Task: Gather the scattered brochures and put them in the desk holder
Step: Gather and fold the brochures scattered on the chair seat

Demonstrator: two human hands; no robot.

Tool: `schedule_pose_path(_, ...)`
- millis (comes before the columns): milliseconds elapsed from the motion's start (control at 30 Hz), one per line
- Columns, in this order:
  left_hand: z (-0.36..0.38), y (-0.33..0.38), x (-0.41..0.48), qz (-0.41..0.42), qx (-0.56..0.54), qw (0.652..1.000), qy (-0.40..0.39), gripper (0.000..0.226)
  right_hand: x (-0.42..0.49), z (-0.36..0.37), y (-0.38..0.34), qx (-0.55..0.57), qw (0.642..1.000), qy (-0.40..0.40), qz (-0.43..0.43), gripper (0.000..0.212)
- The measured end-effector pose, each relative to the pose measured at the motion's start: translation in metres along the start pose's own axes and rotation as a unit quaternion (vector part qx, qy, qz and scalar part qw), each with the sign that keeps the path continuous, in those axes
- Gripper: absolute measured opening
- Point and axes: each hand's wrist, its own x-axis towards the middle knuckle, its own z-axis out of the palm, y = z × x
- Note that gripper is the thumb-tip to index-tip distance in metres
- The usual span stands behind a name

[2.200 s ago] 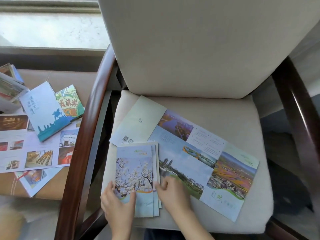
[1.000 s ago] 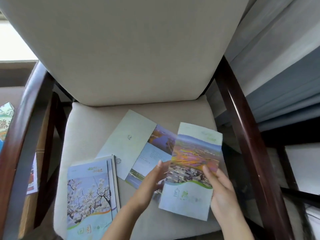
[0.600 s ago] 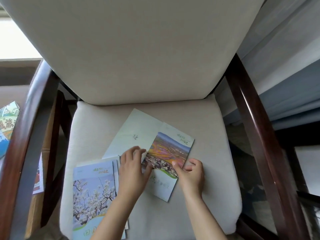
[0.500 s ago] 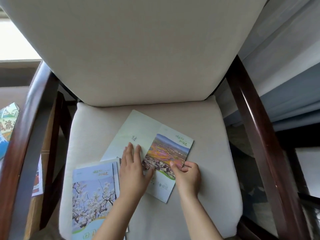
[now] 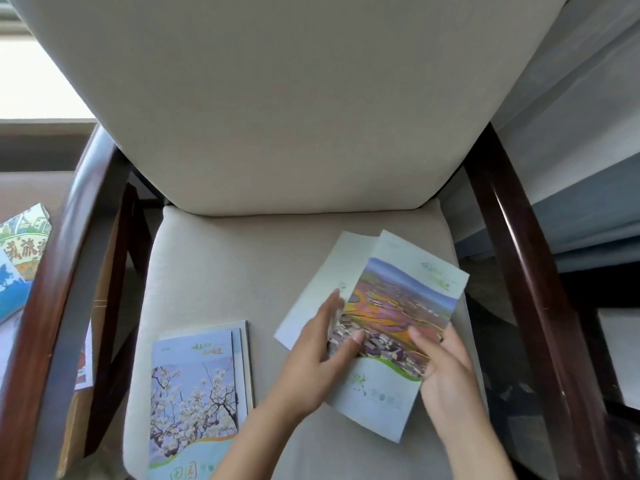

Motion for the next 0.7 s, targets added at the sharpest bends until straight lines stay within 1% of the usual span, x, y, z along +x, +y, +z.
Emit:
schedule_pose_path(67, -0.003, 0.013, -0.009, 0.017, -0.101, 0.994, -0.034, 0.061, -0.01, -0.001, -0.013, 0.01, 0.998, -0.049, 0.027, 0.043)
schedule_pose_path(133, -0.011, 0.02, -0.016, 0.017, -0.163, 0.985, -0.05, 0.052, -0.015, 0.003, -0.018, 0.002, 0.995, -0.082, 0.049, 0.044)
schedule_pose_path(200, -0.021, 0.019, -0.024, 0.015, -0.171, 0.984, -0.046, 0.035, -0.016, 0.011, -0.014, -0.034, 0.994, -0.098, 0.043, 0.043)
schedule_pose_path(233, -0.026, 0.017, -0.029, 0.012, -0.159, 0.987, -0.034, 0.029, -0.016, 0.017, -0.009, -0.076, 0.992, -0.094, 0.028, 0.04)
schedule_pose_path(267, -0.032, 0.012, -0.035, 0.005, -0.145, 0.989, -0.017, 0.028, -0.016, 0.024, -0.001, -0.137, 0.988, -0.073, 0.008, 0.037)
schedule_pose_path(300, -0.038, 0.005, -0.041, -0.005, -0.135, 0.991, 0.002, 0.031, -0.016, 0.031, 0.009, -0.211, 0.977, -0.039, -0.014, 0.036)
schedule_pose_path(333, -0.045, -0.003, -0.049, -0.02, -0.128, 0.991, 0.027, 0.035, -0.015, 0.038, 0.02, -0.282, 0.959, 0.0, -0.034, 0.04)
schedule_pose_path(367, -0.051, -0.013, -0.058, -0.04, -0.126, 0.99, 0.057, 0.037, -0.017, 0.044, 0.032, -0.329, 0.943, 0.024, -0.044, 0.047)
schedule_pose_path(400, -0.057, -0.023, -0.067, -0.061, -0.13, 0.986, 0.083, 0.034, -0.019, 0.049, 0.044, -0.35, 0.936, 0.023, -0.036, 0.05)
schedule_pose_path(467, -0.066, -0.042, -0.086, -0.092, -0.138, 0.978, 0.128, 0.03, -0.028, 0.062, 0.069, -0.328, 0.944, -0.036, 0.025, 0.044)
schedule_pose_path(500, -0.071, -0.049, -0.095, -0.096, -0.135, 0.974, 0.156, 0.031, -0.035, 0.069, 0.082, -0.312, 0.946, -0.066, 0.055, 0.04)
schedule_pose_path(533, -0.077, -0.057, -0.105, -0.103, -0.126, 0.968, 0.191, 0.036, -0.041, 0.075, 0.096, -0.307, 0.946, -0.083, 0.066, 0.038)
schedule_pose_path(600, -0.086, -0.074, -0.121, -0.111, -0.072, 0.957, 0.259, 0.045, -0.055, 0.086, 0.124, -0.331, 0.938, -0.081, 0.057, 0.039)
schedule_pose_path(633, -0.089, -0.083, -0.128, -0.109, -0.024, 0.953, 0.282, 0.044, -0.061, 0.091, 0.139, -0.357, 0.93, -0.069, 0.05, 0.038)
schedule_pose_path(667, -0.092, -0.092, -0.133, -0.121, 0.027, 0.946, 0.3, 0.039, -0.066, 0.095, 0.153, -0.397, 0.915, -0.056, 0.043, 0.037)
schedule_pose_path(700, -0.094, -0.101, -0.137, -0.143, 0.068, 0.936, 0.314, 0.036, -0.07, 0.099, 0.165, -0.452, 0.89, -0.043, 0.033, 0.035)
